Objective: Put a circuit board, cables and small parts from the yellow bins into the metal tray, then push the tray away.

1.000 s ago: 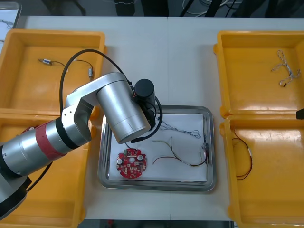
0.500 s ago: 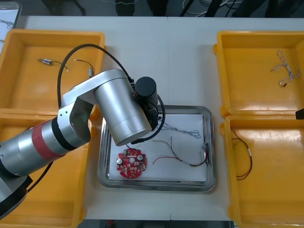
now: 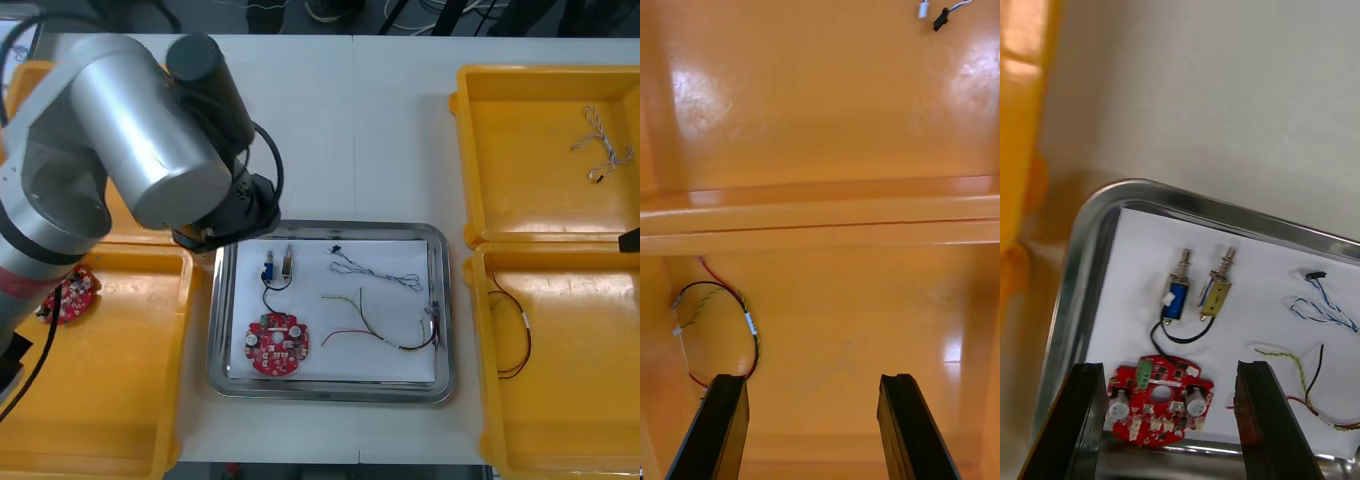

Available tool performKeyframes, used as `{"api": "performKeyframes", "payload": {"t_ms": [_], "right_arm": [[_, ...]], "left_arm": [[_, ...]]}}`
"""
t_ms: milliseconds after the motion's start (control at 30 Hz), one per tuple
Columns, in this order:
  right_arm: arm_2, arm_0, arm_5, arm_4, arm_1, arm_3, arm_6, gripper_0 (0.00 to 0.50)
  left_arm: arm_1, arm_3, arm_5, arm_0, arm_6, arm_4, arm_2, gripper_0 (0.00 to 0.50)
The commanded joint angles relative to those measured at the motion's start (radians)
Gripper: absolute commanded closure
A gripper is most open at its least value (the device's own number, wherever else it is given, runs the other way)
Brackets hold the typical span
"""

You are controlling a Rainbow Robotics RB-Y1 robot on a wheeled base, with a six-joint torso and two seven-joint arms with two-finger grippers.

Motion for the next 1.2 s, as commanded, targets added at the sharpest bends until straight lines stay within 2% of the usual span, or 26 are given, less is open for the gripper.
{"api": "performKeyframes", "payload": {"t_ms": [33, 333, 467, 633, 800, 1067, 1200], "right_arm": [[-0.027, 0.008, 0.003, -0.028, -0.044, -0.048, -0.025, 0.000], [0.111, -0.062, 0.003, -0.059, -0.093, -0.117, -0.044, 0.000], [0.160, -0.108, 0.003, -0.108, -0.096, -0.129, -0.048, 0.000], [0.246, -0.189, 0.003, -0.183, -0.094, -0.143, -0.047, 0.000], [0.358, -0.275, 0.003, -0.207, -0.094, -0.161, -0.042, 0.000], [0.579, -0.418, 0.003, -0.204, -0.057, -0.196, -0.044, 0.000], [0.677, -0.469, 0.003, -0.191, -0.004, -0.212, -0.033, 0.000]], "left_arm": [[0.099, -0.046, 0.028, 0.010, -0.152, 0.093, 0.126, 0.000], [0.209, -0.020, 0.028, 0.012, -0.270, 0.237, 0.269, 0.000], [0.237, -0.012, 0.028, 0.027, -0.327, 0.257, 0.313, 0.000], [0.286, -0.011, 0.028, 0.095, -0.424, 0.276, 0.387, 0.000], [0.324, -0.011, 0.028, 0.145, -0.488, 0.299, 0.438, 0.000], [0.369, -0.011, 0.028, 0.240, -0.611, 0.322, 0.528, 0.000], [0.390, -0.011, 0.028, 0.286, -0.669, 0.331, 0.568, 0.000]]}}
